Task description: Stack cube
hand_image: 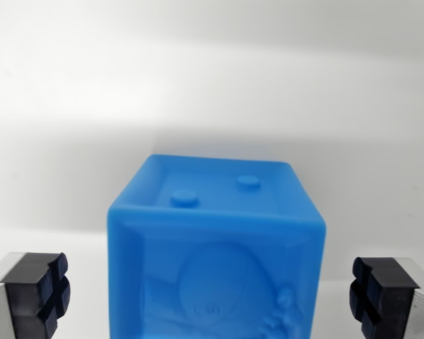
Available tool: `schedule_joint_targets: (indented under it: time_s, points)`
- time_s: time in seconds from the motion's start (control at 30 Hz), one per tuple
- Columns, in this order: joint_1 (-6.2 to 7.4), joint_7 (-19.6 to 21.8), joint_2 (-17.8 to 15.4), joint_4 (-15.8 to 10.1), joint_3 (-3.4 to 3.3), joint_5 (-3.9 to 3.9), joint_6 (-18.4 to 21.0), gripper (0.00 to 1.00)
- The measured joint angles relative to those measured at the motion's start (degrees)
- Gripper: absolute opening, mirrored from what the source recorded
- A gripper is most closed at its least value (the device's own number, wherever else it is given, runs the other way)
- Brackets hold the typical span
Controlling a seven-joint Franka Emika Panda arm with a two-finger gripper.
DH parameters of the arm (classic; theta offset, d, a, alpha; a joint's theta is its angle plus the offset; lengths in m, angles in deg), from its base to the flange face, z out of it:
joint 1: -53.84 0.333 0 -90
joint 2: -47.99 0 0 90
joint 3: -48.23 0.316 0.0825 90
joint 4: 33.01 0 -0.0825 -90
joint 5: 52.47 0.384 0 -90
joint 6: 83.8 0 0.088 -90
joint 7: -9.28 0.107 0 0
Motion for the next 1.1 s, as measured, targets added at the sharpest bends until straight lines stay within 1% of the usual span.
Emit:
schedule_joint_targets:
  time_s: [0.23,0.4,0.43,1.1]
  points:
    - [0.07,0.0,2.3,0.7,-0.1,-0.01,-1.5,1.0]
    - [0.14,0.0,2.9,0.9,-0.15,-0.01,-2.0,1.0]
    - [0.15,0.0,3.0,0.9,-0.16,-0.01,-2.1,0.0]
    - [0.18,0.0,3.0,1.0,-0.19,-0.01,-2.1,0.0]
